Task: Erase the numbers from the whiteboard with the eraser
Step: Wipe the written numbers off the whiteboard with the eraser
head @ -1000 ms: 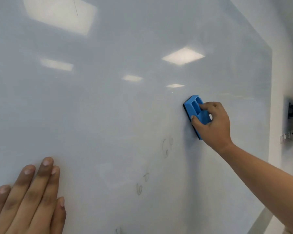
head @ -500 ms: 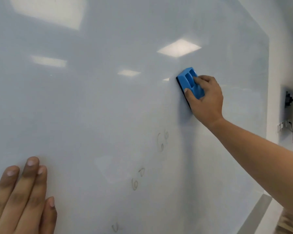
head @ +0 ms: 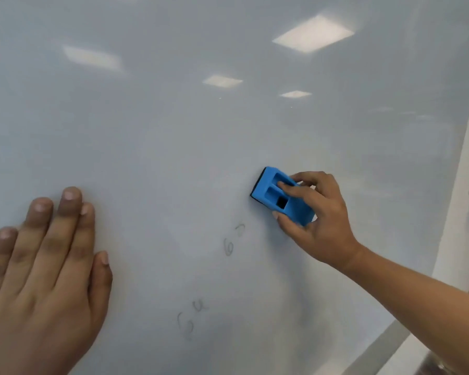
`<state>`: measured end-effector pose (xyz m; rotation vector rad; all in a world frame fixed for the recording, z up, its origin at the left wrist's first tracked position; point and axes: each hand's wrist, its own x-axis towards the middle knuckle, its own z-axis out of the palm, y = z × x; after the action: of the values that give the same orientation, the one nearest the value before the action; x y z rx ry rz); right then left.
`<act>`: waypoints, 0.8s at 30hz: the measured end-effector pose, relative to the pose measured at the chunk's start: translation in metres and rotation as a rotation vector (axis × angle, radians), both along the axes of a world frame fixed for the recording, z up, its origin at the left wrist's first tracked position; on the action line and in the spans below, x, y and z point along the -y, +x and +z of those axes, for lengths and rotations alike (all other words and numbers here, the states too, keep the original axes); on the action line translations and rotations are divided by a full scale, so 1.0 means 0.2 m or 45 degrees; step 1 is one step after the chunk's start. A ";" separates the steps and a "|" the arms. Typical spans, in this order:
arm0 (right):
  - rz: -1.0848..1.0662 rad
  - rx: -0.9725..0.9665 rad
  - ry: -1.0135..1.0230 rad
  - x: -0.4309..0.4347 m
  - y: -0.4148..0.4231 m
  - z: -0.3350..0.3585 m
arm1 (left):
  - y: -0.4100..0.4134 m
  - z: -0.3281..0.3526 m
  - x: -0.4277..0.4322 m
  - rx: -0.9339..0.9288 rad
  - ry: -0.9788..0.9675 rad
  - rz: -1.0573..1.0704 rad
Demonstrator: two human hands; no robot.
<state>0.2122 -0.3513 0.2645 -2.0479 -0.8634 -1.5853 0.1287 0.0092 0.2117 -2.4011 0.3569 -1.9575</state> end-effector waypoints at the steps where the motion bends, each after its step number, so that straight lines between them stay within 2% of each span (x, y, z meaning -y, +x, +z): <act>1: 0.000 0.002 -0.010 0.02 0.01 -0.01 | -0.02 0.01 -0.01 0.007 -0.005 -0.047; 7: 0.045 0.016 0.590 -0.04 0.08 0.14 | -0.04 0.02 0.00 0.084 0.063 0.060; 9: 0.071 -0.015 0.465 -0.10 0.03 0.04 | -0.05 0.03 0.00 0.081 0.048 0.048; 12: 0.061 -0.013 0.057 -0.11 -0.03 -0.18 | -0.06 0.03 0.01 0.099 0.055 0.095; 13: 0.052 -0.019 0.043 -0.10 -0.03 -0.21 | -0.06 0.03 0.02 0.097 0.045 0.122; 17: 0.099 -0.074 0.405 -0.20 -0.06 -0.21 | -0.08 0.04 0.03 0.145 0.055 0.201; 18: 0.124 -0.088 0.413 -0.26 -0.09 -0.24 | -0.08 0.05 0.03 0.155 0.064 0.219; 19: 0.150 -0.087 0.325 -0.31 -0.13 -0.29 | -0.08 0.04 0.03 0.164 0.072 0.239; 22: 0.163 -0.034 -0.199 -0.37 -0.19 -0.51 | -0.08 0.03 0.03 0.184 0.071 0.270; 24: 0.120 -0.041 -0.272 -0.35 -0.20 -0.58 | -0.08 0.03 0.03 0.177 0.070 0.277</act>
<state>0.1731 -0.2812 0.1488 -2.1346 -1.1427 -1.4600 0.1122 0.0028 0.2174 -2.1521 0.1369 -1.9744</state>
